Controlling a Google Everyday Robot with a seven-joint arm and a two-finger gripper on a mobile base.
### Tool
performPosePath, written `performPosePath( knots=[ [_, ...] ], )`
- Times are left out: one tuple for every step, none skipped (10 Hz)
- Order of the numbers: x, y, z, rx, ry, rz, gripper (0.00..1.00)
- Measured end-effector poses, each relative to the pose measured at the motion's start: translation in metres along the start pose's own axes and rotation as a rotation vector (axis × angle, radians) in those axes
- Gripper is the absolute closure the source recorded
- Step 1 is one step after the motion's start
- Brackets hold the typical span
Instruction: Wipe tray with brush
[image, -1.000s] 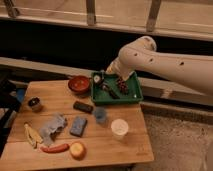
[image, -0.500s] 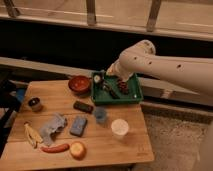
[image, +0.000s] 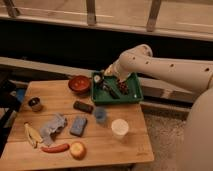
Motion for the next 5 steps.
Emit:
performPosePath(
  knots=[
    [-0.008, 0.004, 0.011, -0.004, 0.013, -0.014, 0.35],
    [-0.013, 0.011, 0.021, -0.009, 0.03, -0.028, 0.35],
    [-0.017, 0.017, 0.03, -0.011, 0.043, -0.041, 0.35],
    [-0.021, 0.019, 0.037, -0.009, 0.054, -0.051, 0.35],
    [-0.022, 0.019, 0.044, -0.004, 0.069, -0.06, 0.35]
  ],
)
